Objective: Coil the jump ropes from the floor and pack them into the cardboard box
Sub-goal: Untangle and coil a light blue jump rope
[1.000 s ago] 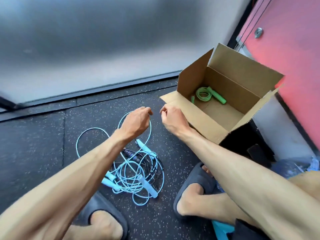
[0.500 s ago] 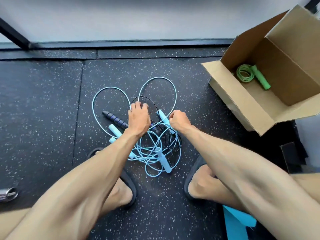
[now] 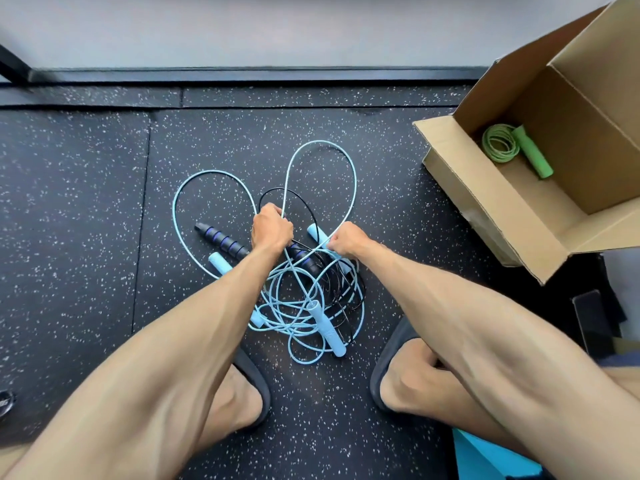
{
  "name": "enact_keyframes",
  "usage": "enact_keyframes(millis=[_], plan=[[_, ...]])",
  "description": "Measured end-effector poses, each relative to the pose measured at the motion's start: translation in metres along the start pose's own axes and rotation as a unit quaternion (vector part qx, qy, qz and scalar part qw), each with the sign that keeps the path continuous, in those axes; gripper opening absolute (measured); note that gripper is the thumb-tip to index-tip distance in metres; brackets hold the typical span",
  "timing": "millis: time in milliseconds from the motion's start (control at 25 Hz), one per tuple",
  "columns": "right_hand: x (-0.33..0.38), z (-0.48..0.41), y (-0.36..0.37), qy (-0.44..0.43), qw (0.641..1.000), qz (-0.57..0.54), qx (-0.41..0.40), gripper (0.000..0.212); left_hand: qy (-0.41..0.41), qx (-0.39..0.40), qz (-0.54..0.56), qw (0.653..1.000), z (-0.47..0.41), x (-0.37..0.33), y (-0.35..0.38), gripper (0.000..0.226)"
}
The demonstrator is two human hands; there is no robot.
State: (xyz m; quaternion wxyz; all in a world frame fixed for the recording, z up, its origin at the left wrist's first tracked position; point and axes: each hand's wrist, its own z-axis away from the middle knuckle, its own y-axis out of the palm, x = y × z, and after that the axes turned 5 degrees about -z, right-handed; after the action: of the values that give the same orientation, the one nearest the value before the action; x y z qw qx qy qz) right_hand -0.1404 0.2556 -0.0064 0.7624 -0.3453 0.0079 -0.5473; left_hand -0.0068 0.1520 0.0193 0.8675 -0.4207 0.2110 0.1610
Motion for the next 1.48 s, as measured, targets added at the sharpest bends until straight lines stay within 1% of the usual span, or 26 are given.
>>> enact_keyframes(millis=[40, 120, 200, 320, 360, 440, 480, 560, 640, 720, 800, 840, 920, 960, 1000, 1040, 1120, 1160, 1200, 1240, 1280, 1360, 1400, 1440, 1480], plan=[[0.003, 0.003, 0.0, -0.002, 1.0, 0.002, 0.01, 0.024, -0.002, 0.006, -0.011, 1.0, 0.001, -0.003, -0.002, 0.02], [0.006, 0.006, 0.005, -0.003, 1.0, 0.011, 0.02, 0.01, 0.004, 0.035, -0.016, 0.999, 0.005, -0.006, 0.0, 0.021], [0.004, 0.007, 0.012, 0.008, 0.999, 0.011, 0.039, 0.019, 0.017, 0.074, -0.019, 0.997, 0.008, -0.003, 0.007, 0.021], [-0.002, 0.015, 0.012, 0.029, 0.996, -0.004, 0.089, 0.029, 0.01, 0.132, -0.001, 0.991, 0.014, 0.002, 0.015, 0.018], [-0.005, 0.018, 0.01, 0.044, 0.993, -0.026, 0.107, 0.029, 0.008, 0.148, 0.003, 0.989, 0.016, 0.003, 0.017, 0.016], [-0.009, 0.023, 0.004, 0.069, 0.981, -0.113, 0.143, 0.032, 0.015, 0.18, 0.007, 0.984, 0.024, 0.004, 0.02, 0.017], [-0.01, 0.026, 0.001, 0.075, 0.975, -0.151, 0.147, 0.031, 0.019, 0.187, 0.009, 0.982, 0.026, 0.004, 0.021, 0.017], [-0.009, 0.03, -0.007, 0.067, 0.975, -0.184, 0.105, 0.024, 0.021, 0.174, 0.001, 0.985, 0.025, 0.001, 0.023, 0.018], [-0.005, 0.038, -0.025, 0.043, 0.985, -0.167, 0.011, 0.023, 0.024, 0.151, -0.027, 0.988, 0.02, -0.008, 0.021, 0.016], [-0.002, 0.047, -0.051, 0.019, 0.985, -0.152, -0.079, 0.028, 0.035, 0.131, -0.077, 0.988, 0.022, -0.026, 0.011, 0.02], [0.002, 0.061, -0.083, -0.006, 0.974, -0.179, -0.136, 0.035, 0.047, 0.11, -0.131, 0.984, 0.031, -0.047, -0.003, 0.021], [0.006, 0.071, -0.099, -0.026, 0.97, -0.178, -0.163, 0.037, 0.059, 0.099, -0.146, 0.982, 0.038, -0.06, -0.013, 0.02], [0.017, 0.097, -0.129, -0.083, 0.967, -0.136, -0.2, 0.035, 0.11, 0.079, -0.135, 0.982, 0.053, -0.094, -0.035, 0.028], [0.025, 0.113, -0.142, -0.112, 0.965, -0.1, -0.215, 0.033, 0.143, 0.084, -0.101, 0.981, 0.063, -0.114, -0.049, 0.035], [0.035, 0.129, -0.154, -0.133, 0.962, -0.066, -0.23, 0.03, 0.17, 0.111, -0.054, 0.978, 0.073, -0.133, -0.063, 0.041], [0.044, 0.144, -0.165, -0.155, 0.956, -0.036, -0.245, 0.028, 0.188, 0.155, -0.008, 0.97, 0.085, -0.151, -0.079, 0.046], [0.064, 0.165, -0.184, -0.182, 0.95, -0.005, -0.255, 0.029, 0.206, 0.239, 0.05, 0.947, 0.105, -0.179, -0.106, 0.054], [0.075, 0.178, -0.194, -0.191, 0.948, 0.003, -0.256, 0.031, 0.222, 0.26, 0.072, 0.937, 0.115, -0.188, -0.12, 0.055], [0.085, 0.189, -0.203, -0.195, 0.947, 0.009, -0.256, 0.033, 0.234, 0.26, 0.096, 0.932, 0.123, -0.193, -0.13, 0.053], [0.094, 0.201, -0.212, -0.192, 0.947, 0.013, -0.258, 0.034, 0.234, 0.24, 0.118, 0.935, 0.129, -0.198, -0.141, 0.048], [0.101, 0.212, -0.22, -0.189, 0.946, 0.021, -0.261, 0.033, 0.224, 0.204, 0.143, 0.942, 0.133, -0.202, -0.151, 0.043], [0.111, 0.233, -0.232, -0.195, 0.943, 0.054, -0.265, 0.03, 0.19, 0.105, 0.187, 0.958, 0.138, -0.207, -0.17, 0.038], [0.115, 0.242, -0.237, -0.208, 0.938, 0.078, -0.267, 0.026, 0.173, 0.071, 0.192, 0.963, 0.138, -0.207, -0.18, 0.038], [0.12, 0.251, -0.243, -0.227, 0.931, 0.103, -0.268, 0.023, 0.161, 0.056, 0.168, 0.971, 0.138, -0.207, -0.189, 0.036], [0.125, 0.26, -0.249, -0.248, 0.922, 0.125, -0.269, 0.023, 0.151, 0.054, 0.108, 0.981, 0.138, -0.205, -0.198, 0.033]])
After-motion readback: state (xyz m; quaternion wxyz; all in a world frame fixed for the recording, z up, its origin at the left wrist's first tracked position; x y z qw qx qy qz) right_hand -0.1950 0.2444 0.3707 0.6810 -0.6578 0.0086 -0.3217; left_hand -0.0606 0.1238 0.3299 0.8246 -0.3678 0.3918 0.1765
